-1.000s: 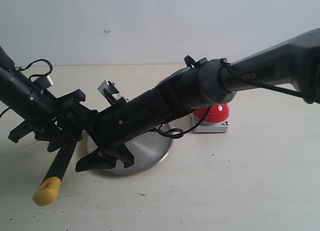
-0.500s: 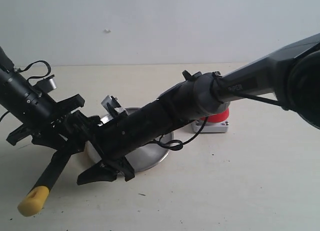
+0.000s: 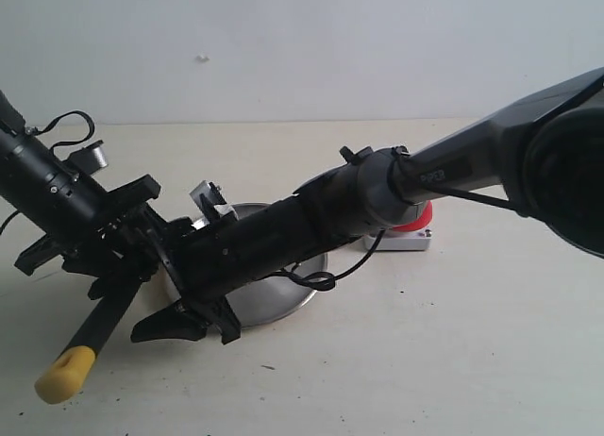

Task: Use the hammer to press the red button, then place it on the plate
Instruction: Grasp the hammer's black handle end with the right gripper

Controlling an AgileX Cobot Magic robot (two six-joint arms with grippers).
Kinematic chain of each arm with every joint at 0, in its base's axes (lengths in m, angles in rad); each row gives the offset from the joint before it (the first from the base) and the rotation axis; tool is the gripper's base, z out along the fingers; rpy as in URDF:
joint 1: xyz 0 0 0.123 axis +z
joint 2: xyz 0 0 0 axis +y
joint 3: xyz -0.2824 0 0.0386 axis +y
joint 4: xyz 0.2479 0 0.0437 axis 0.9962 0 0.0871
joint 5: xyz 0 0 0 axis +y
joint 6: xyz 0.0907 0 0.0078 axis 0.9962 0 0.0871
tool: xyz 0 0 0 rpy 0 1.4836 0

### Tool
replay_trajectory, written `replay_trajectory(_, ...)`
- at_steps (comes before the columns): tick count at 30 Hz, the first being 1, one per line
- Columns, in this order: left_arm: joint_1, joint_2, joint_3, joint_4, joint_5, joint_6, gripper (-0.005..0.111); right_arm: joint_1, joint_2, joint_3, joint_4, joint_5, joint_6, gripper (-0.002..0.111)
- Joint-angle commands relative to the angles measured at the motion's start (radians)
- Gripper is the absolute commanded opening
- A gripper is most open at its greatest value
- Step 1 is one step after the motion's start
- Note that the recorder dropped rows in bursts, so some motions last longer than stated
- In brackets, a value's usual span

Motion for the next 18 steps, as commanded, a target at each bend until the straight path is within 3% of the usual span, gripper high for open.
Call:
replay_trajectory(1, 0.001, -0.007, -0.006, -0.044, 0.015, 0.019, 0.000, 0.012, -0.001, -0.006, 0.018, -0.001, -0.017, 0.062)
replay_trajectory(10, 0.001, -0.007, -0.006, -0.046, 0.018, 0.025, 0.000, 0.014, 0.000, -0.006, 0.018, -0.010, -0.012, 0.051)
replay_trajectory(16, 0.001, -0.007, -0.006, -0.048, 0.018, 0.025, 0.000, 0.014, 0.000, -0.006, 0.018, -0.014, -0.019, 0.037)
replay_trajectory(18, 0.001, -0.007, -0.006, -0.061, 0.018, 0.025, 0.000, 0.014, 0.000, -0.006, 0.018, -0.014, -0.028, 0.037)
